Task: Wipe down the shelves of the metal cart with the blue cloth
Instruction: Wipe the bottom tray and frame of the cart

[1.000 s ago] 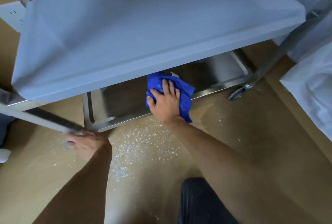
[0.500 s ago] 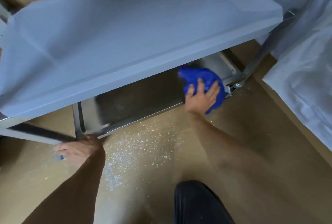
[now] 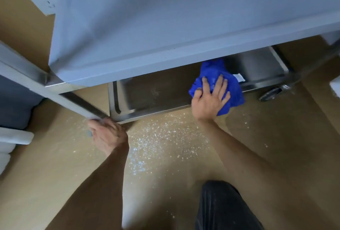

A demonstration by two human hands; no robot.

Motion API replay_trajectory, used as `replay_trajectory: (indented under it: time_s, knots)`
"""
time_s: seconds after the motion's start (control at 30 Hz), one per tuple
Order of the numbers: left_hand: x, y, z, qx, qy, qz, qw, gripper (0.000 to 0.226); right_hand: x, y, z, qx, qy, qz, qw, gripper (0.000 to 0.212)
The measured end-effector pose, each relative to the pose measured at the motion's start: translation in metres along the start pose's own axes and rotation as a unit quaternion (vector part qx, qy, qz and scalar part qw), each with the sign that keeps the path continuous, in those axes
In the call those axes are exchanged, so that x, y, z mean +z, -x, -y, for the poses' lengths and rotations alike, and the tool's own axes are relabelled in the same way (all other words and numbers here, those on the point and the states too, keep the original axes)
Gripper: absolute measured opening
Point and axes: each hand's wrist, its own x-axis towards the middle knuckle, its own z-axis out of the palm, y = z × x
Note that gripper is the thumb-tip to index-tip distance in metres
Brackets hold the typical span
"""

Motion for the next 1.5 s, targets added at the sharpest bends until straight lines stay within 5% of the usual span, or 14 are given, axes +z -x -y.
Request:
replay_trajectory:
  time_s: [0.23,0.43,0.53,0.63,0.8,1.03,1.13,1.3,1.5]
  knots:
    - [-0.022,-0.015,0.012,0.038,-0.029,0.07,0.996,0.026,0.001,0.094,0.135,-0.226,-0.056,0.176,0.956,0.045]
    - [-0.035,-0.027,0.01,0.023,-0.056,0.135,0.989,0.019,-0.01,0.127,0.135,-0.367,-0.067,0.208,0.904,0.041]
    - [-0.036,-0.022,0.007,0.014,-0.055,0.145,0.988,0.018,-0.007,0.086,0.107,-0.324,-0.026,0.173,0.93,0.041]
    - [-0.034,-0.019,0.002,0.015,-0.062,0.137,0.989,0.021,-0.001,0.031,0.075,-0.174,0.043,0.119,0.977,0.043]
    - [-0.028,-0.029,0.009,0.084,-0.074,0.107,0.988,0.043,0.02,-0.038,0.069,0.025,0.063,0.194,0.979,0.054]
    - [-0.022,-0.043,0.031,0.141,-0.035,0.098,0.985,0.052,0.056,0.013,0.195,-0.124,-0.035,0.193,0.973,0.03]
    - [-0.027,-0.043,0.026,0.126,-0.027,0.118,0.985,0.048,0.052,0.053,0.221,-0.197,-0.066,0.225,0.952,0.036]
    - [-0.04,-0.039,0.014,0.068,-0.047,0.168,0.982,0.037,0.023,0.11,0.183,-0.275,-0.069,0.229,0.931,0.044]
    - [-0.044,-0.032,0.005,0.062,-0.076,0.194,0.976,0.037,0.0,0.103,0.114,-0.229,-0.002,0.167,0.959,0.042]
